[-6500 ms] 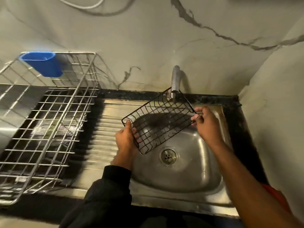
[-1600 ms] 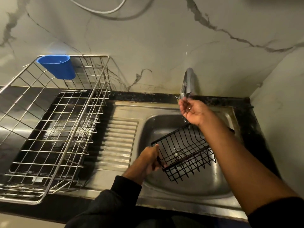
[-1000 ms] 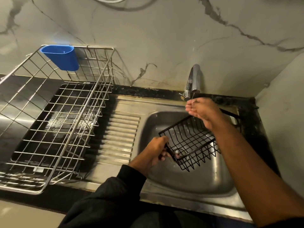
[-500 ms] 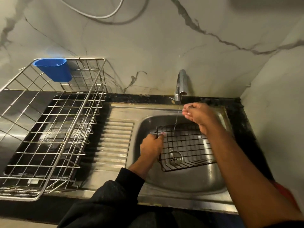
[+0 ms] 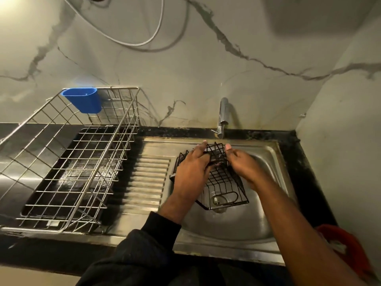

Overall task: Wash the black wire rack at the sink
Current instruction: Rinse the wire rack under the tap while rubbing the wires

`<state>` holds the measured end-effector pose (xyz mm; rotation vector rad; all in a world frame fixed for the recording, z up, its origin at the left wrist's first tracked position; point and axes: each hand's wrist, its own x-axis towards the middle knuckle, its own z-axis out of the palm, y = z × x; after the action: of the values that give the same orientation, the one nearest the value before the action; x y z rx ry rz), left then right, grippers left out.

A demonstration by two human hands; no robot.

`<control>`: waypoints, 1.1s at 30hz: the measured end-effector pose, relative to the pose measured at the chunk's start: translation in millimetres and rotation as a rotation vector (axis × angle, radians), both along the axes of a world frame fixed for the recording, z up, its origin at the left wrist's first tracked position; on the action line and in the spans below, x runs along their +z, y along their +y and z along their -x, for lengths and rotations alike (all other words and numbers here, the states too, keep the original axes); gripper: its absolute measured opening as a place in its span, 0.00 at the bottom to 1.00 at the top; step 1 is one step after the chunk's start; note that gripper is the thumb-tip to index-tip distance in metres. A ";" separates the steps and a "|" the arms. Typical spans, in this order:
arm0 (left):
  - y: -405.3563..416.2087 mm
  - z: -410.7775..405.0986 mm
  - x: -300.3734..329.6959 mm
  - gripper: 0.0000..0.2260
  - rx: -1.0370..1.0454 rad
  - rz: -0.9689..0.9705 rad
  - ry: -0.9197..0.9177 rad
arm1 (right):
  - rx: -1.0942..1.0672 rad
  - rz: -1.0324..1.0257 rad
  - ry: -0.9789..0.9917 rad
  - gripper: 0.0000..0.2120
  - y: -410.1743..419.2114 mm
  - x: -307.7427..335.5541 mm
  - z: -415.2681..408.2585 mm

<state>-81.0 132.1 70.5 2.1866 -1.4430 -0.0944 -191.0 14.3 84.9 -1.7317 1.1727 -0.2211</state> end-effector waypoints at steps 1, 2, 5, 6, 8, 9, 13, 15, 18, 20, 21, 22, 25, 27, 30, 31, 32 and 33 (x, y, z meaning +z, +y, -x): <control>0.5 1.6 3.6 0.07 -0.022 0.002 -0.023 | 0.002 -0.001 -0.007 0.28 1.0 3.3 5.0; 0.8 2.3 7.2 0.06 -0.040 0.011 -0.038 | 0.017 0.007 -0.025 0.27 1.8 5.7 10.8; 0.8 0.0 18.0 0.04 -0.065 0.067 -0.038 | 0.097 0.027 -0.129 0.22 -2.4 2.9 31.0; 0.0 -1.3 20.8 0.04 -0.058 0.083 -0.020 | 0.118 0.034 -0.162 0.20 -3.6 2.7 38.0; -1.8 -2.9 26.1 0.09 -0.043 0.133 0.043 | 0.124 0.013 -0.214 0.19 -3.8 1.9 49.9; -3.1 -2.5 28.5 0.11 -0.050 0.172 0.069 | 0.115 -0.006 -0.233 0.22 -2.5 1.2 56.0; -5.8 1.5 29.8 0.12 -0.085 0.267 0.114 | 0.084 -0.112 -0.230 0.36 6.6 -4.3 71.6; -4.1 6.4 28.2 0.14 -0.087 0.294 0.124 | 0.076 -0.139 -0.244 0.32 9.5 -4.6 77.0; 2.1 12.9 25.9 0.16 -0.081 0.325 0.107 | 0.121 -0.105 -0.259 0.20 9.6 -0.3 84.2; 8.8 16.8 26.3 0.17 -0.057 0.359 0.089 | 0.203 -0.113 -0.211 0.24 6.2 3.6 89.3; 13.4 18.4 26.6 0.19 -0.039 0.394 0.084 | 0.265 -0.131 -0.175 0.27 4.6 6.6 91.9; 18.2 20.4 26.6 0.20 -0.017 0.433 0.087 | 0.331 -0.141 -0.140 0.30 1.2 8.2 94.4; 27.3 21.7 28.3 0.24 0.004 0.525 0.097 | 0.512 -0.157 -0.088 0.25 -10.6 11.2 99.0; 30.7 18.3 25.5 0.21 -0.032 0.553 0.076 | 0.573 -0.163 -0.052 0.23 -14.7 9.8 97.6; 34.3 12.1 19.2 0.17 -0.067 0.576 0.019 | 0.640 -0.123 -0.020 0.31 -17.7 2.4 90.4; 35.5 11.6 18.1 0.16 -0.061 0.595 0.012 | 0.652 -0.121 -0.026 0.35 -17.7 0.5 88.1; 36.7 12.3 18.5 0.15 -0.054 0.616 0.014 | 0.650 -0.137 -0.028 0.41 -18.5 -0.4 86.4; 37.7 13.5 20.5 0.16 -0.049 0.624 0.028 | 0.640 -0.168 -0.032 0.46 -19.3 0.7 85.0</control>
<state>-94.5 169.8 91.0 1.6325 -1.2887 0.2732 -276.0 -5.0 85.6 -1.8486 0.5484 0.2307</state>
